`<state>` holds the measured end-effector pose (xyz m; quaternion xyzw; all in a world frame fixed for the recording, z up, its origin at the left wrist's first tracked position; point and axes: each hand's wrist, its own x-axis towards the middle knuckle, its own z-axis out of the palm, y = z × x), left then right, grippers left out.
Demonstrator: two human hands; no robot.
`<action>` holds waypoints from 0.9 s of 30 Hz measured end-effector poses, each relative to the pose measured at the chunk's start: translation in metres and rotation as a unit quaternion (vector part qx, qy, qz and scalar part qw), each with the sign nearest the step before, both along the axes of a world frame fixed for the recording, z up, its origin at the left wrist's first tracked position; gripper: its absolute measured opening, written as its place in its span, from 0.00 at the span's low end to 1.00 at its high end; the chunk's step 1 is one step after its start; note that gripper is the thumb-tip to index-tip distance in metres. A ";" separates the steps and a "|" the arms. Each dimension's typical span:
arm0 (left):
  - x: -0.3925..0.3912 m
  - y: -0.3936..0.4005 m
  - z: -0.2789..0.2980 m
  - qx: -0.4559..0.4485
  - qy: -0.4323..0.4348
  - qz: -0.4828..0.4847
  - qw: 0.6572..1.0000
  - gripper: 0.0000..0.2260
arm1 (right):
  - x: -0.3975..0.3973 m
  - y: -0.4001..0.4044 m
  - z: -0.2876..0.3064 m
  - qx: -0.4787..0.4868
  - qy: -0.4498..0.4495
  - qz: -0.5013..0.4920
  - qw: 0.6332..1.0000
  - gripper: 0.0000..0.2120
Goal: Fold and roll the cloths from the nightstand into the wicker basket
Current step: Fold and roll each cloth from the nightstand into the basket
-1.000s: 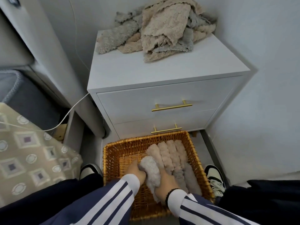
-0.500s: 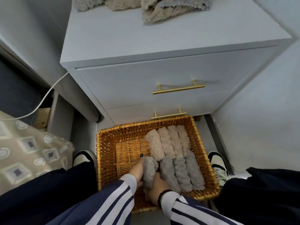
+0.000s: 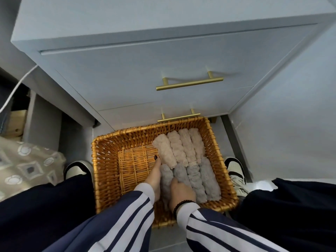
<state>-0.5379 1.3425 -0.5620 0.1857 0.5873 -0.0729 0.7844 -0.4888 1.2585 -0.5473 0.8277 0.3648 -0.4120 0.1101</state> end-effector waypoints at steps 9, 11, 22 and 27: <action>0.007 0.016 -0.002 -0.052 -0.018 -0.076 0.996 0.51 | 0.015 -0.007 -0.005 0.208 -0.139 0.281 0.927 0.18; 0.000 0.028 -0.005 -0.037 -0.035 -0.134 0.990 0.51 | 0.022 -0.006 -0.008 0.250 -0.162 0.383 0.874 0.07; -0.010 0.077 -0.008 0.265 0.137 -0.284 0.911 0.20 | 0.014 0.035 -0.024 0.078 -0.086 0.619 0.777 0.19; -0.029 0.084 -0.019 0.452 0.200 -0.429 0.756 0.27 | 0.016 0.028 -0.032 -0.003 -0.141 0.617 0.774 0.32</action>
